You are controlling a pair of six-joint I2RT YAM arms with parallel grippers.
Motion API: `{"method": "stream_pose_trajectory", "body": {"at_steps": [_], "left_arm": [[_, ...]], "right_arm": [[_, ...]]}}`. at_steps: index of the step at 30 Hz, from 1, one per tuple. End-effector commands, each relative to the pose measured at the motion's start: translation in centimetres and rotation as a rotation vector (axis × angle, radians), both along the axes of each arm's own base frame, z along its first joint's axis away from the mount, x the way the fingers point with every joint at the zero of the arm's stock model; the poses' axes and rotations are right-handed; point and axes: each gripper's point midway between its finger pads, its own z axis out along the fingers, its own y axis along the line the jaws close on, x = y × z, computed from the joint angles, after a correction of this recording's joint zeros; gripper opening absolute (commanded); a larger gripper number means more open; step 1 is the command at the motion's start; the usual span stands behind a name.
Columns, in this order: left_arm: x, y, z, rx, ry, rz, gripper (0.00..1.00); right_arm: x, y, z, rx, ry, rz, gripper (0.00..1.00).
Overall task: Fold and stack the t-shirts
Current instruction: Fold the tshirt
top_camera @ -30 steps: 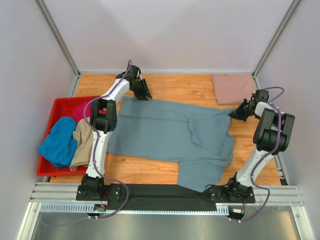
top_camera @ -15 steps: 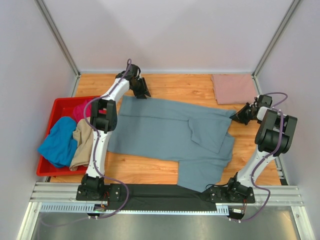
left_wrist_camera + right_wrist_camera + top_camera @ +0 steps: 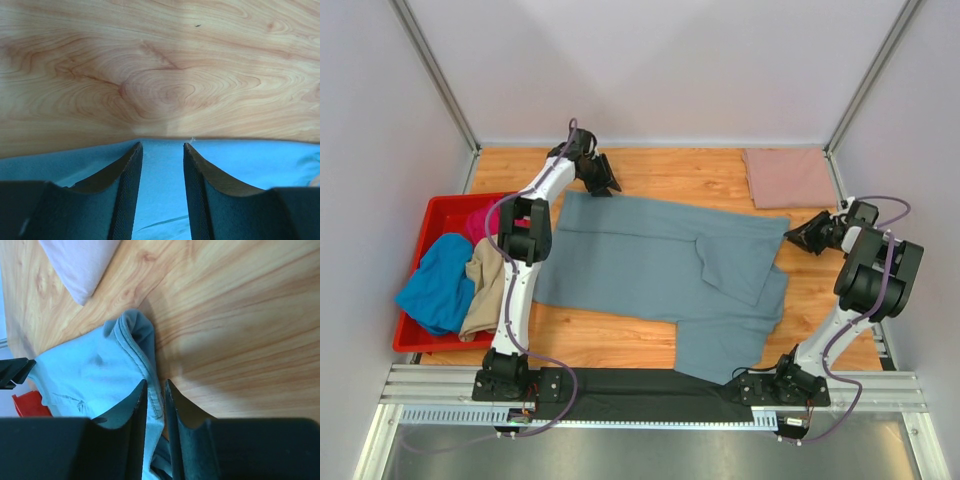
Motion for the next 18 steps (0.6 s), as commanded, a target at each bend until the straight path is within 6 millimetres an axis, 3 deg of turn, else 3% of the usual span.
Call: {"method": "stream_pose_trajectory", "body": {"at_steps": [1,4,7,14,18], "left_arm": [[1.1,1.0,2.4,-0.044,-0.054,0.032,0.47],[1.3,-0.2,4.6,-0.108,-0.084,0.016,0.47],[1.0,-1.8,5.3,-0.162,-0.097,-0.018,0.47],[-0.2,-3.9,3.9,-0.185,-0.087,-0.074,0.47],[-0.4,-4.1,2.6,-0.181,-0.082,-0.081,0.47]], "right_arm": [[2.0,-0.9,3.7,-0.045,-0.135,0.017,0.23],[2.2,-0.8,3.6,-0.030,-0.132,0.028,0.25],[2.8,-0.9,3.5,-0.023,-0.147,0.031,0.37],[4.5,-1.7,3.0,-0.023,-0.158,0.041,0.39],[5.6,-1.9,2.7,-0.008,-0.170,0.051,0.32]]}}
